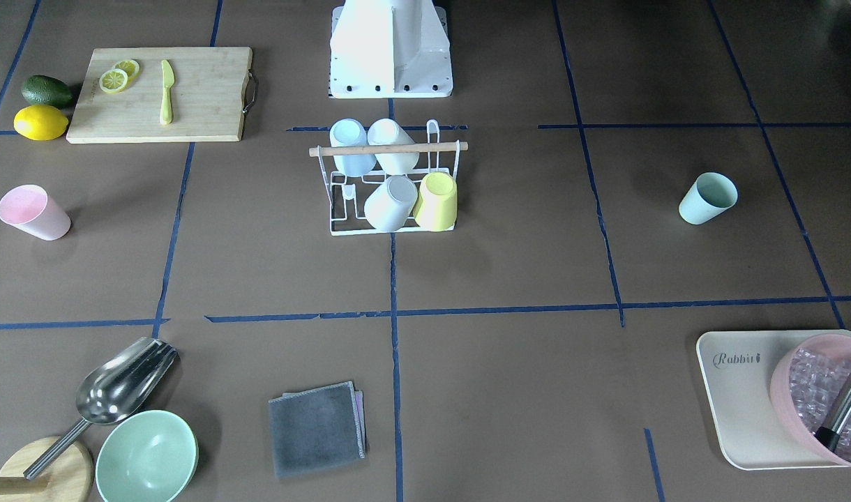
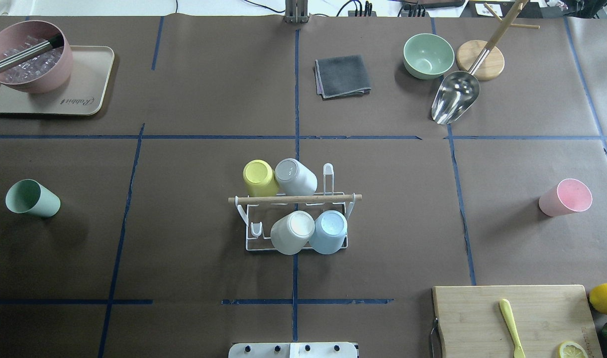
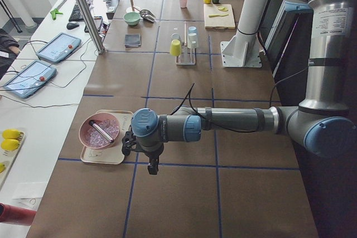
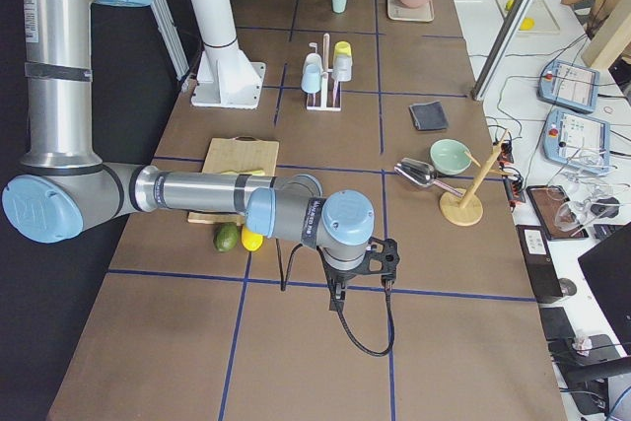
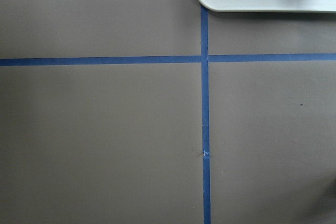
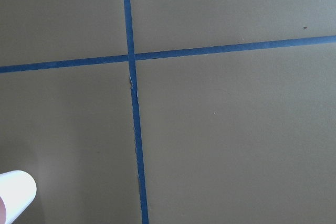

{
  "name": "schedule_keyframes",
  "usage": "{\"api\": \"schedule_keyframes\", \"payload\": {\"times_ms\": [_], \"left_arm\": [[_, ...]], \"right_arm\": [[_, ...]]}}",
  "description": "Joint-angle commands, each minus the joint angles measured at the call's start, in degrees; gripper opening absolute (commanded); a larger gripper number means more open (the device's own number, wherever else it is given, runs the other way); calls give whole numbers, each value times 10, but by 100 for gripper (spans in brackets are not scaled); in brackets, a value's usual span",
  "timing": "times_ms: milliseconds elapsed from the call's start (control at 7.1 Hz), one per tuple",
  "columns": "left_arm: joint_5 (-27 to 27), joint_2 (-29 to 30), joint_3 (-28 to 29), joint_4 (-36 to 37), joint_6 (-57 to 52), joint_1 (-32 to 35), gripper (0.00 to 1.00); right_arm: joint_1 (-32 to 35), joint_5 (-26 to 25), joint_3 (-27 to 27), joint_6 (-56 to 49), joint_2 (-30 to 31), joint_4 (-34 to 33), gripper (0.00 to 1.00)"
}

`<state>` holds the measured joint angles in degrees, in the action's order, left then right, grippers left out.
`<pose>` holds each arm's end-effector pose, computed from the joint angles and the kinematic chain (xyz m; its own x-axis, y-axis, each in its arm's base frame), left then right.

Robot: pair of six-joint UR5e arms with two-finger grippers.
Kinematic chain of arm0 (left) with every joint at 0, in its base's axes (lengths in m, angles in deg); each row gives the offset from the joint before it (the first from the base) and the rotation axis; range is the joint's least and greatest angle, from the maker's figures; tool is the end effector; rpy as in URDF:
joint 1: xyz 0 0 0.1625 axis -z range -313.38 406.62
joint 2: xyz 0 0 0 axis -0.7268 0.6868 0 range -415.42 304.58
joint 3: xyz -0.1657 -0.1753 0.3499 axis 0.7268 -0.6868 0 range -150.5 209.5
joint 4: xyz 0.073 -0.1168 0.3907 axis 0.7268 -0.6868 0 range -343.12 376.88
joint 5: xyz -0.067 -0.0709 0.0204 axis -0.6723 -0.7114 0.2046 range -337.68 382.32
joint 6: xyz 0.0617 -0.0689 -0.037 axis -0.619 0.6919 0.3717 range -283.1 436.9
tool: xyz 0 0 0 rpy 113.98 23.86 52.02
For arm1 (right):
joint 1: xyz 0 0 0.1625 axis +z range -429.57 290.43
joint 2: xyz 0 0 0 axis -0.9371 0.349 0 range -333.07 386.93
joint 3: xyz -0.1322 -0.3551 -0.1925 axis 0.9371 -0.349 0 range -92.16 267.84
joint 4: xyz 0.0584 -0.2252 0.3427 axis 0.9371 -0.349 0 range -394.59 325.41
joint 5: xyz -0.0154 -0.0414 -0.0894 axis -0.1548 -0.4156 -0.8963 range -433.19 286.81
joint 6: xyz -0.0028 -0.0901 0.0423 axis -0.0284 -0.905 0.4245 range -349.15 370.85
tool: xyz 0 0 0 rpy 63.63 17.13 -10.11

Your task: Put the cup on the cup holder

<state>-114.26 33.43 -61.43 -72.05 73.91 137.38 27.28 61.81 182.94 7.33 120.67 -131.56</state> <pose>-0.0673 -0.4809 0.6596 0.6868 0.0268 -0.7263 -0.0227 0.9996 0.0155 0.1170 -0.4459 0.6571 0.6997 0.0923 0.7084 -0.0761 0.9956 -0.0545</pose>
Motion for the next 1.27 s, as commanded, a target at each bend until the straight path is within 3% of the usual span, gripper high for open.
{"api": "schedule_keyframes", "payload": {"times_ms": [0, 423, 705, 987, 1128], "left_arm": [[0, 0, 0, 0, 0, 0, 100], [-2, 4, 1, -2, 0, -1, 100], [-1, 6, -5, -2, -2, -1, 100], [-1, 23, -11, 2, 2, -1, 100], [0, 76, -16, 67, 3, -4, 100]], "right_arm": [[0, 0, -1, 0, 0, 0, 100], [-21, 1, 6, -2, -5, 6, 100], [-73, 2, 11, -4, -20, 81, 100], [-184, -18, 19, 1, -75, 53, 100], [-179, -22, 31, -3, -106, -9, 100]]}}
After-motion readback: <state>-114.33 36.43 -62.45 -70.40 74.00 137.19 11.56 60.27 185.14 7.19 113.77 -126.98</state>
